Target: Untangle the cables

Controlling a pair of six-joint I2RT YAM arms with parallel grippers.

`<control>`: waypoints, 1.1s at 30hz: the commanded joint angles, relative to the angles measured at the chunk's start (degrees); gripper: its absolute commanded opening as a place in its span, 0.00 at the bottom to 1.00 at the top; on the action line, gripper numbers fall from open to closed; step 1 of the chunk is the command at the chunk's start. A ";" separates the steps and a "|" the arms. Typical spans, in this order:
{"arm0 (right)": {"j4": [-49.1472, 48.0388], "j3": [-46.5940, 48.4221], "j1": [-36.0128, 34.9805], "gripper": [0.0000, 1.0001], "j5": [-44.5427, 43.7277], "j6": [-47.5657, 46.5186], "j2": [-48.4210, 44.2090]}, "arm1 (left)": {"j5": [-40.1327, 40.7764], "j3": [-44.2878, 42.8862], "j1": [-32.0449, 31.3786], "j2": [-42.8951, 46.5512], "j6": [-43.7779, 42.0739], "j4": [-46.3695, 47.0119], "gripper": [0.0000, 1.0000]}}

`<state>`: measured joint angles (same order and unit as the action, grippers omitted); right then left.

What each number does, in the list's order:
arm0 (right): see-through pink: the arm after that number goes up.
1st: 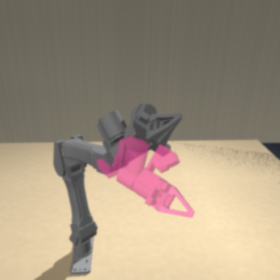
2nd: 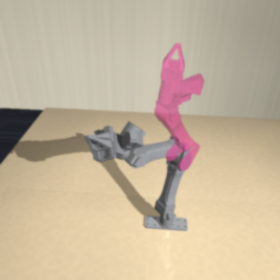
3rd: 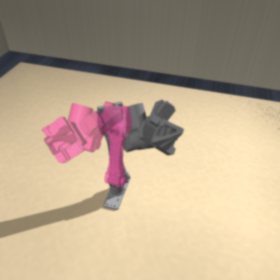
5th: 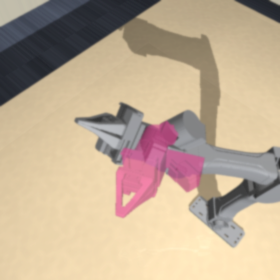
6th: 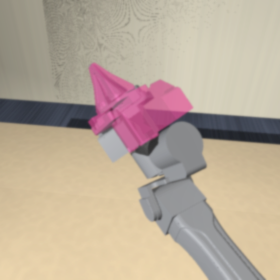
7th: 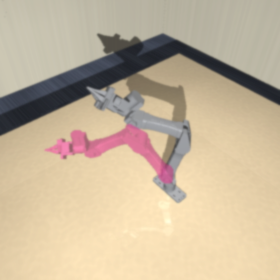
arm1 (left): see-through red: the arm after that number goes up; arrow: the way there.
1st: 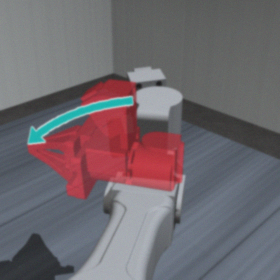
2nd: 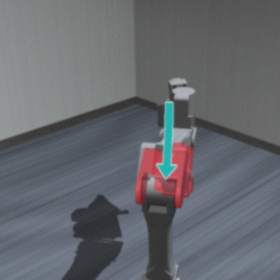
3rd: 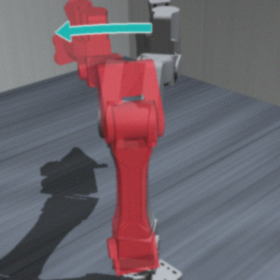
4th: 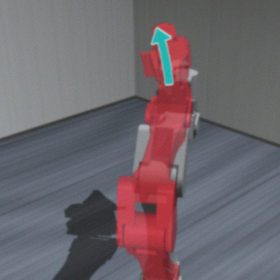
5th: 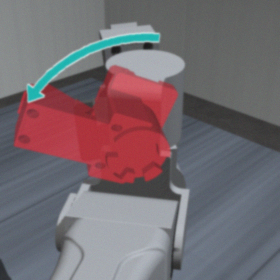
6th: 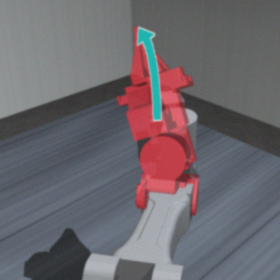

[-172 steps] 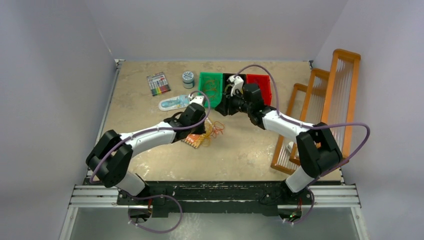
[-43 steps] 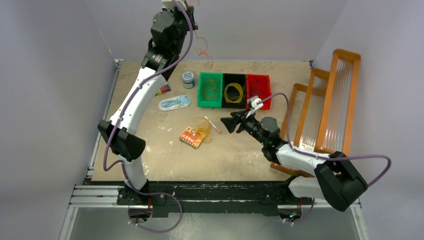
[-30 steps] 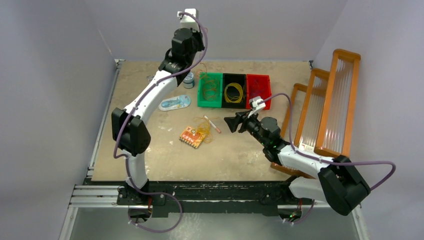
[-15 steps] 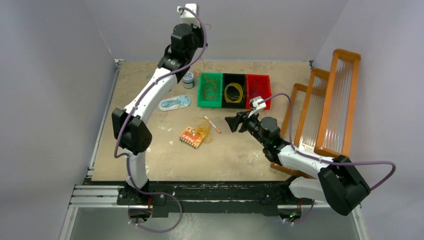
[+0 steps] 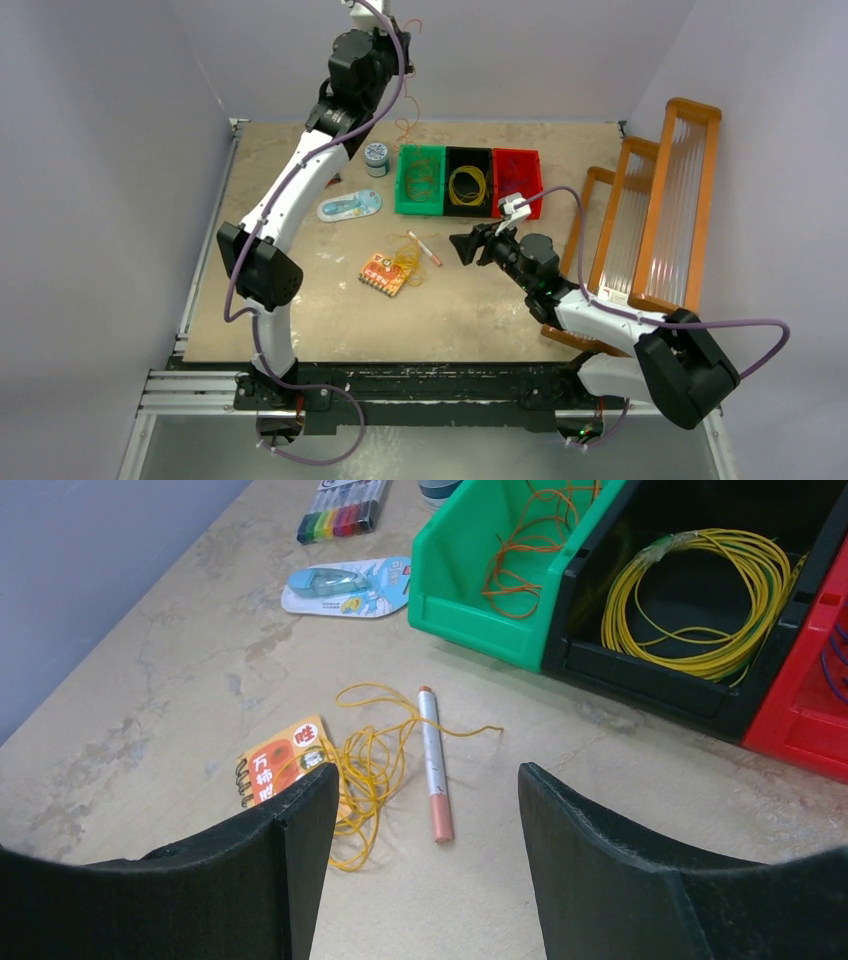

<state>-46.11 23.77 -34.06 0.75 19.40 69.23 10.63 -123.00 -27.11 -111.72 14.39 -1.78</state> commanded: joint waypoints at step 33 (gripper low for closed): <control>8.88 4.43 0.14 0.70 -2.69 -4.17 -9.36 | -0.18 -3.26 1.36 -16.33 -16.36 36.59 0.00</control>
<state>-36.97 26.02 -34.06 -0.60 16.34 61.63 12.45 -128.16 -26.02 -126.69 -0.84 27.81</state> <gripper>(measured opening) 0.697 0.011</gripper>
